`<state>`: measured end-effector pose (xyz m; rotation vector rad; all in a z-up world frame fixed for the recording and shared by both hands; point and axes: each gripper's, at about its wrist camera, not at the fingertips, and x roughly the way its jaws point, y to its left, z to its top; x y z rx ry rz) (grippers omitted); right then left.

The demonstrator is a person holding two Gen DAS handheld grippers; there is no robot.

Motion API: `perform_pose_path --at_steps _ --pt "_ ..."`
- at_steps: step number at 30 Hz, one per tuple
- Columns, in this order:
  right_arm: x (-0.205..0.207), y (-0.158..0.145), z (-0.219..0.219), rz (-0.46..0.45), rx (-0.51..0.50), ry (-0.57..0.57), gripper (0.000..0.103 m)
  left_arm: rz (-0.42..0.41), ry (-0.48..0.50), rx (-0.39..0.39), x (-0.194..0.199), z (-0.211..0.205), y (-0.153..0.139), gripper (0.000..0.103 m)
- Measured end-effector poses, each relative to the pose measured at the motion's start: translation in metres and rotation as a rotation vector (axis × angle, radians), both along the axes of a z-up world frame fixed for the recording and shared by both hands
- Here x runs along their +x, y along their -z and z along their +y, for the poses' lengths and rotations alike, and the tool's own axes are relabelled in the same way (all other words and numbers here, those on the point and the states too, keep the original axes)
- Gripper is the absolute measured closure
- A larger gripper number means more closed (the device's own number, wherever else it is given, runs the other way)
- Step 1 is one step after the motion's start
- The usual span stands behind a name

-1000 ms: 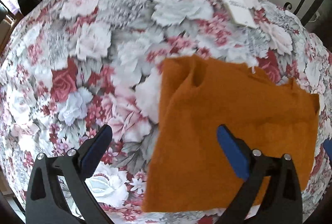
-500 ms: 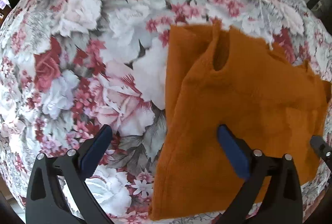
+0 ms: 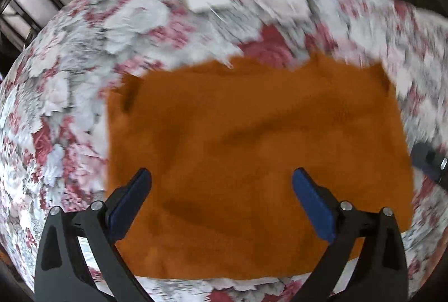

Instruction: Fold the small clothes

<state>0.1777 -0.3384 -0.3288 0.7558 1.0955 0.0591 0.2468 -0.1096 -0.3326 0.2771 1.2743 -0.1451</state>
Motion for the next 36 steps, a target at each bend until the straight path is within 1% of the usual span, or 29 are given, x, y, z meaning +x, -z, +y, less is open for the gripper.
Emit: perform_pose_path --at_steps 2,3,7,11,12,14,15,16,18,21,25,33,36 --pt "0.002 0.009 -0.003 0.016 0.018 0.011 0.042 0.009 0.015 0.033 -0.001 -0.006 0.013 0.004" --pt "0.004 0.013 -0.005 0.019 0.033 0.018 0.042 0.008 0.015 0.035 -0.001 -0.007 0.016 0.004" --pt "0.008 0.02 -0.007 -0.005 0.053 0.029 0.042 0.034 -0.01 -0.001 0.008 -0.005 0.025 0.004" --pt "0.016 0.023 -0.002 -0.034 0.03 0.021 0.04 0.025 0.007 0.002 0.017 -0.008 0.031 0.004" --pt "0.02 0.023 0.0 -0.042 0.021 0.015 0.042 0.025 0.01 0.001 0.019 -0.009 0.032 0.004" --pt "0.026 0.024 0.006 -0.048 0.022 -0.005 0.064 0.03 0.009 -0.012 0.024 -0.008 0.031 0.004" --pt "0.028 0.024 0.009 -0.045 0.027 -0.007 0.078 0.032 0.007 -0.018 0.028 -0.008 0.03 0.004" --pt "0.03 0.022 0.01 -0.049 0.028 -0.003 0.082 0.034 0.006 -0.023 0.028 -0.007 0.026 0.004" --pt "0.031 0.011 0.014 -0.065 0.026 -0.012 0.087 0.036 0.001 -0.031 0.033 -0.004 0.02 0.004" --pt "0.031 -0.011 0.022 -0.102 0.044 -0.025 0.088 0.017 -0.005 -0.029 0.031 0.0 0.005 0.004" --pt "0.032 -0.034 0.039 -0.128 0.036 -0.048 0.088 -0.009 -0.014 -0.031 0.033 0.0 -0.007 0.004" --pt "0.034 -0.063 0.078 -0.136 0.032 -0.065 0.088 -0.034 -0.06 -0.072 0.042 0.01 -0.035 0.004" --pt "0.035 -0.071 0.092 -0.138 0.041 -0.062 0.088 -0.042 -0.08 -0.092 0.041 0.023 -0.05 0.005"
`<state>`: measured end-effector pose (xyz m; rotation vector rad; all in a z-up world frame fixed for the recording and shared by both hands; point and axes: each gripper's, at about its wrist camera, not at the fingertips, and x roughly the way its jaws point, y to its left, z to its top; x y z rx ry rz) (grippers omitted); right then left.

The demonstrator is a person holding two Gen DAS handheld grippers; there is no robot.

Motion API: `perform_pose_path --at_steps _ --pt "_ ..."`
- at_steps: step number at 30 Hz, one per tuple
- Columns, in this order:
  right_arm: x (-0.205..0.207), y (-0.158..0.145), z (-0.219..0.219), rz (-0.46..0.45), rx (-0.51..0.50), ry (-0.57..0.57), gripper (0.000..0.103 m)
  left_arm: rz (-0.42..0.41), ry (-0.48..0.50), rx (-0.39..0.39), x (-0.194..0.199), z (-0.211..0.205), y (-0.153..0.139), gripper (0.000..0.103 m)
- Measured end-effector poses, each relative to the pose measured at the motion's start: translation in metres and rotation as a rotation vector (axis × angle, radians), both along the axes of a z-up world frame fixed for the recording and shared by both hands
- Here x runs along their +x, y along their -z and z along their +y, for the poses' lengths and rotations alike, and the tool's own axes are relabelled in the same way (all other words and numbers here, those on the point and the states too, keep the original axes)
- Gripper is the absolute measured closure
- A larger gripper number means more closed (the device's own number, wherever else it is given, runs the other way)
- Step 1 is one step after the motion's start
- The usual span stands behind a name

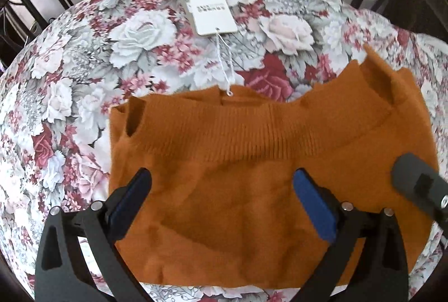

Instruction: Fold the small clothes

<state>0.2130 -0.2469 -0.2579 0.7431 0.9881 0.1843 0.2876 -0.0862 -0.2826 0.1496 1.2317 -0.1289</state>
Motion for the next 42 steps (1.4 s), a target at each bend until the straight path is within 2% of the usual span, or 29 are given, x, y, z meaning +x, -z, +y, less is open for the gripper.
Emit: perform_pose_path --at_steps 7,14,19,26,27,28,30,32,35,36,37,40,42 --pt "0.012 -0.016 0.036 -0.009 0.004 -0.007 0.088 -0.018 -0.062 -0.038 0.004 0.043 -0.019 0.005" --pt "0.027 -0.017 0.077 0.001 0.028 -0.036 0.088 -0.052 -0.118 -0.068 0.007 0.082 -0.022 0.005" --pt "0.038 -0.015 0.109 0.004 0.045 -0.068 0.088 -0.026 -0.178 -0.11 0.01 0.119 -0.016 0.005" --pt "0.055 0.007 0.147 0.039 0.084 -0.107 0.087 -0.004 -0.225 -0.046 0.016 0.157 -0.002 0.005" --pt "0.058 0.016 0.152 0.055 0.108 -0.12 0.081 0.013 -0.237 -0.02 0.018 0.163 0.004 0.005" --pt "0.06 0.025 0.155 0.078 0.145 -0.127 0.066 0.03 -0.25 0.001 0.019 0.168 0.009 0.005" --pt "0.061 0.039 0.16 0.136 0.228 -0.141 0.05 0.071 -0.295 0.025 0.022 0.182 0.02 0.005" --pt "0.059 0.036 0.161 0.137 0.245 -0.162 0.05 0.11 -0.332 -0.001 0.024 0.195 0.027 0.005" --pt "0.053 0.004 0.156 0.043 0.204 -0.203 0.051 0.117 -0.363 -0.055 0.023 0.207 0.02 0.005" --pt "0.049 -0.007 0.152 0.014 0.172 -0.214 0.055 0.108 -0.36 -0.055 0.022 0.207 0.016 0.005" --pt "0.044 -0.015 0.147 -0.004 0.125 -0.219 0.062 0.094 -0.349 -0.053 0.02 0.206 0.01 0.005" --pt "0.019 -0.025 0.137 -0.01 -0.099 -0.238 0.077 0.047 -0.283 -0.057 0.011 0.19 -0.008 0.005" --pt "0.002 -0.018 0.132 0.026 -0.168 -0.259 0.081 0.027 -0.218 -0.05 0.004 0.173 -0.015 0.005"
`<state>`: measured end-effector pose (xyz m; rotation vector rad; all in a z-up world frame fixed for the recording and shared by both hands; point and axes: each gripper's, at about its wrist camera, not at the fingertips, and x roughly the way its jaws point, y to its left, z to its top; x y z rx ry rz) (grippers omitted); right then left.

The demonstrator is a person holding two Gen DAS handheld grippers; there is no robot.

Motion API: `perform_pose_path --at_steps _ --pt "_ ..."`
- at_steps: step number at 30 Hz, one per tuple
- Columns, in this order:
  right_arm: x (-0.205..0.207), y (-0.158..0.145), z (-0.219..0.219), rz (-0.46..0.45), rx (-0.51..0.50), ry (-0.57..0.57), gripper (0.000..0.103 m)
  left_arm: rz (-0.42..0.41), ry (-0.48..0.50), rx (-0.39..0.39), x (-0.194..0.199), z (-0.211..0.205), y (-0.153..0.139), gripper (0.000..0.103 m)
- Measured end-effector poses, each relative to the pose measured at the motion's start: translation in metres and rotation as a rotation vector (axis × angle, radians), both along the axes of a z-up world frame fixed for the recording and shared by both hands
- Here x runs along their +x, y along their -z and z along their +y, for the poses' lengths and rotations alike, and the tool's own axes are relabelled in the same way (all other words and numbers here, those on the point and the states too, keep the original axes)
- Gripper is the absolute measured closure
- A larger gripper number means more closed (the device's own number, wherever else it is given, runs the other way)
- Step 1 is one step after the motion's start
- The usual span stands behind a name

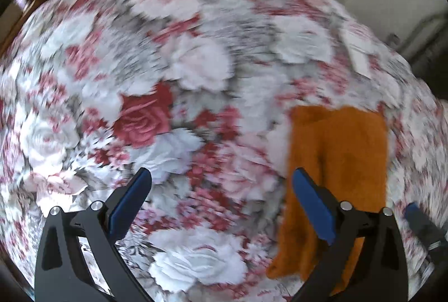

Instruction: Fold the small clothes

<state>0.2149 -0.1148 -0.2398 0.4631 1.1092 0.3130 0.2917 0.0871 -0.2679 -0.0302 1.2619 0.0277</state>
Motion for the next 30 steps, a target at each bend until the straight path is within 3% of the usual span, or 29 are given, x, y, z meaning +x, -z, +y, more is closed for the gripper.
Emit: perform_pose_path --at_steps 5,9,12,18,20,22,23,25,28,30 --pt "-0.017 0.034 0.014 0.081 -0.095 -0.075 0.083 -0.021 0.092 0.138 -0.005 -0.039 0.008 0.005" --pt "-0.009 0.081 0.025 0.208 -0.111 -0.093 0.085 0.009 0.113 0.31 -0.001 -0.048 0.046 0.004" --pt "-0.003 0.107 0.029 0.261 -0.087 -0.097 0.086 0.029 0.109 0.362 0.0 -0.046 0.07 0.004" --pt "0.002 0.111 0.027 0.267 -0.056 -0.102 0.084 0.036 0.078 0.312 0.005 -0.032 0.072 0.004" --pt "0.005 0.105 0.022 0.287 0.003 -0.101 0.075 0.039 0.064 0.279 0.01 -0.025 0.065 0.004" --pt "0.009 0.09 0.011 0.287 0.06 -0.07 0.057 0.016 0.038 0.22 0.012 -0.016 0.049 0.004" --pt "0.009 0.077 0.008 0.253 0.065 -0.058 0.054 -0.008 0.027 0.186 0.012 -0.013 0.039 0.004" --pt "0.011 0.04 0.003 0.108 -0.012 -0.044 0.038 -0.035 0.02 0.171 0.012 -0.011 0.028 0.004" --pt "0.022 0.016 -0.012 -0.004 -0.075 0.027 0.034 -0.064 0.027 0.17 0.013 -0.012 0.019 0.004" --pt "0.041 0.02 -0.028 -0.014 -0.04 0.092 0.035 -0.05 0.032 0.185 0.014 -0.013 0.025 0.004"
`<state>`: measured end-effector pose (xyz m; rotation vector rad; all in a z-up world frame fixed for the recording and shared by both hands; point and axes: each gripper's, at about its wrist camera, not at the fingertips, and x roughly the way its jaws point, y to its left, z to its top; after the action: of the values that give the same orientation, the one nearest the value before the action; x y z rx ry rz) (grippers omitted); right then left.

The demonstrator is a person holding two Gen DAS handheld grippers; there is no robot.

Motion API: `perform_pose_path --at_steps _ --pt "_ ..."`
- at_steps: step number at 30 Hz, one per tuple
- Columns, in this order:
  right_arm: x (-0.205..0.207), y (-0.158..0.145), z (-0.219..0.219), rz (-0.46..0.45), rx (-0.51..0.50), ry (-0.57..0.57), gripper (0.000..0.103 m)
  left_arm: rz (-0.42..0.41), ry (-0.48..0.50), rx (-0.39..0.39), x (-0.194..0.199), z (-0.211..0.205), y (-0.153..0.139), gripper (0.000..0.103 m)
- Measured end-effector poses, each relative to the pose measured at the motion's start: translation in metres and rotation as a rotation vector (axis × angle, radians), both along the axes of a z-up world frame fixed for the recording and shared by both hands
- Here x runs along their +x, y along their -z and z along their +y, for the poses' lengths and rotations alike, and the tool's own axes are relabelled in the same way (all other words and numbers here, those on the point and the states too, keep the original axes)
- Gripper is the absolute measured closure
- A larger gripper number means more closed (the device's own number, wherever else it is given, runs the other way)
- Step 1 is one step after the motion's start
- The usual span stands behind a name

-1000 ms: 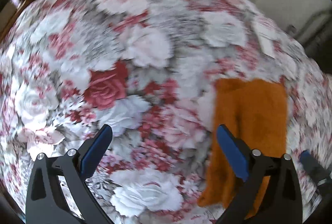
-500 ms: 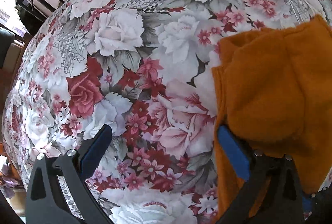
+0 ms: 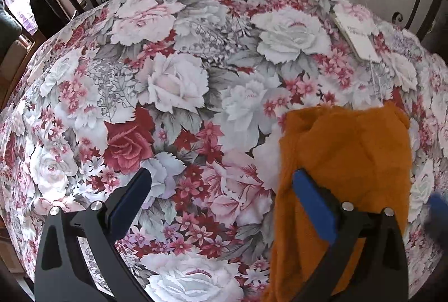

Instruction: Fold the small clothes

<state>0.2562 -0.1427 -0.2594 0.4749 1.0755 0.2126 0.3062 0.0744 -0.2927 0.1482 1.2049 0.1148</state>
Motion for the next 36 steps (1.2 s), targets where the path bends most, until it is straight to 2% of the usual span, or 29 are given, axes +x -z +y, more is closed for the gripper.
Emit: perform_pose_path --at_steps 3,4,5,8,9,10,12,14,16,19,22,25,27,28,29,31,34,36 --pt "0.027 0.022 -0.016 0.042 0.135 0.052 0.05 0.045 -0.005 0.011 0.001 -0.011 0.014 0.004" --pt "0.034 0.031 -0.013 0.063 0.172 0.058 0.05 0.058 -0.004 0.016 0.001 -0.013 0.019 0.004" --pt "0.038 0.039 -0.013 0.076 0.188 0.066 0.051 0.064 -0.002 0.025 0.002 -0.012 0.024 0.004" --pt "0.054 0.056 -0.018 0.064 0.126 0.103 0.05 0.097 0.001 0.065 0.004 -0.011 0.04 0.004" --pt "0.061 0.065 -0.021 0.08 0.107 0.111 0.043 0.099 -0.003 0.069 0.003 -0.01 0.043 0.004" --pt "0.067 0.075 -0.027 0.104 0.107 0.122 0.04 0.102 -0.005 0.074 0.004 -0.009 0.045 0.004" --pt "0.069 0.087 -0.033 0.119 0.159 0.136 0.04 0.113 -0.013 0.097 0.005 -0.007 0.048 0.004" --pt "0.064 0.08 -0.031 0.112 0.143 0.141 0.04 0.126 -0.032 0.069 0.006 -0.004 0.048 0.004" --pt "0.055 0.059 -0.025 0.083 0.091 0.125 0.04 0.121 -0.054 0.032 0.006 0.001 0.039 0.005" --pt "0.044 0.028 -0.011 0.02 0.077 0.072 0.04 0.049 -0.041 -0.024 0.003 0.003 0.007 0.005" --pt "0.023 0.009 0.001 0.005 0.015 0.03 0.04 -0.005 0.007 -0.073 -0.007 -0.008 -0.014 0.005" --pt "0.012 0.021 0.006 0.053 -0.135 0.041 0.04 -0.003 0.038 -0.016 -0.008 -0.027 -0.009 0.005" --pt "0.015 0.052 0.007 0.152 -0.175 0.016 0.039 0.061 0.028 0.068 -0.002 -0.036 0.016 0.004" --pt "0.017 0.07 0.007 0.193 -0.172 0.0 0.035 0.095 0.013 0.076 0.002 -0.036 0.029 0.004" --pt "0.015 0.079 0.003 0.185 -0.16 0.016 0.034 0.102 -0.018 0.057 0.004 -0.034 0.035 0.004" --pt "0.014 0.076 0.002 0.178 -0.157 0.038 0.033 0.11 -0.049 0.045 0.005 -0.031 0.032 0.004" --pt "0.0 0.046 0.001 0.127 -0.171 0.02 0.033 0.081 -0.022 0.087 0.002 -0.032 0.013 0.004" --pt "-0.018 0.028 -0.002 0.098 -0.171 0.01 0.032 0.068 0.0 0.067 -0.013 -0.033 -0.001 0.004"
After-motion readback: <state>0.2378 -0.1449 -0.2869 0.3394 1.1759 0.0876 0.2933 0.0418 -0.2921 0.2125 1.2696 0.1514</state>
